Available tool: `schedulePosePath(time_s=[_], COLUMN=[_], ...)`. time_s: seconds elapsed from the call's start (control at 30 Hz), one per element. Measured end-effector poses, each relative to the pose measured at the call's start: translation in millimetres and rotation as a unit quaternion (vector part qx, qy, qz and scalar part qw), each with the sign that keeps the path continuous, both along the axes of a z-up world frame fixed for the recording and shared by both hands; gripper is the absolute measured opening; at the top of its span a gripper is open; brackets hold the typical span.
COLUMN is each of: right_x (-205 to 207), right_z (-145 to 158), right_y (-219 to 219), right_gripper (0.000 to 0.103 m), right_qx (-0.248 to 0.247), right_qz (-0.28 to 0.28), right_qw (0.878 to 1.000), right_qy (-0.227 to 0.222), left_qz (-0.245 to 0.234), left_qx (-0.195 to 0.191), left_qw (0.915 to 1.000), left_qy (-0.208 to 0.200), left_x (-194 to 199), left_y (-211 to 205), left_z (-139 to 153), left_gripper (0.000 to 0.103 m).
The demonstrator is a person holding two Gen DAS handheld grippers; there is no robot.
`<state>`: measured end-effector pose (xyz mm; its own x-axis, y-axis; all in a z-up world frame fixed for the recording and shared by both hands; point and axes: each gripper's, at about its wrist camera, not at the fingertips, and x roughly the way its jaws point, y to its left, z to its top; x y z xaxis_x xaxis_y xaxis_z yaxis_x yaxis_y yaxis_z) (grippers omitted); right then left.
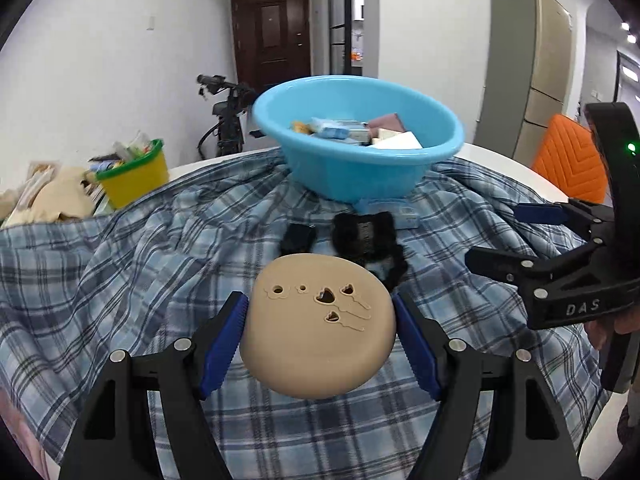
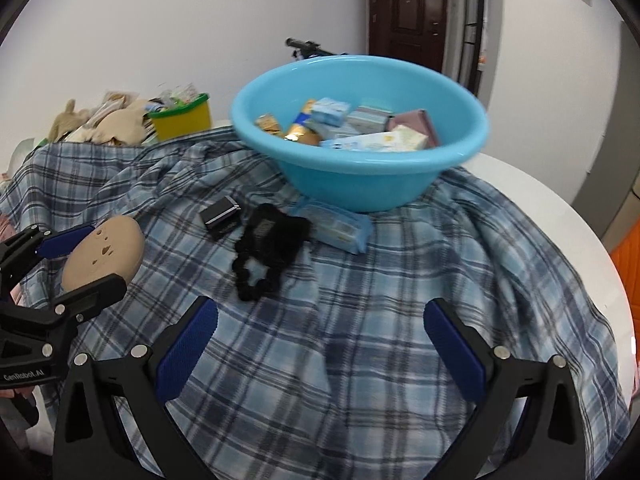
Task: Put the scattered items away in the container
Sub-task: 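Grasp the black plush toy with the right gripper while the left holds the lid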
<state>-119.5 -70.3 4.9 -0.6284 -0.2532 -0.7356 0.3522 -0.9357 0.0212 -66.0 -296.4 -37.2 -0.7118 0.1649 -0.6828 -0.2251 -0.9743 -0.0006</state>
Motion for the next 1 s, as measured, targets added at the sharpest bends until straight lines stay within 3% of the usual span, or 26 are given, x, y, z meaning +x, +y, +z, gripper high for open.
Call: schedulePosePath(time_s=[0.33,0.5,0.77,0.8,0.87,0.93,1.0], right_x=[-36.7,-67.2,-80.0,-81.4,-81.8,-80.6,-76.6], right_z=[-26.0,-48.7,-64.7,-66.8,-67.8,-71.2,-67.9], right_y=[-74.4,-90.7,-90.4,-88.5,-87.8,-87.5,-82.7], right_gripper=[0.103,0.103,0.103,0.1,0.08,0.045,0.041], right_qx=[0.031,0.024,0.028,0.019,0.019,0.046,0.034], right_qz=[0.053,0.009,-0.012,-0.008,-0.006,-0.006,0.007], right_qw=[0.998,0.999,0.998,0.998,0.998,0.997,0.997], right_qy=[-0.034,-0.047,-0.053,-0.06,-0.063,-0.063,-0.064], left_qz=[0.034,0.041,0.046,0.048,0.049,0.052,0.052], left_qx=[0.033,0.042,0.035,0.034,0.036,0.035,0.034], left_qw=[0.9987,0.9982,0.998,0.998,0.9978,0.9976,0.9976], left_qy=[-0.017,-0.017,-0.023,-0.023,-0.026,-0.028,-0.029], left_x=[-0.2,3.4,0.5,-0.1,-2.8,-5.4,-6.9], left_y=[-40.9,-51.5,-53.9,-53.6,-53.2,-52.5,-51.3], left_z=[-11.2,-12.3,-19.9,-20.9,-23.0,-24.9,-25.8], left_gripper=[0.076,0.076,0.077,0.077,0.077,0.077,0.077])
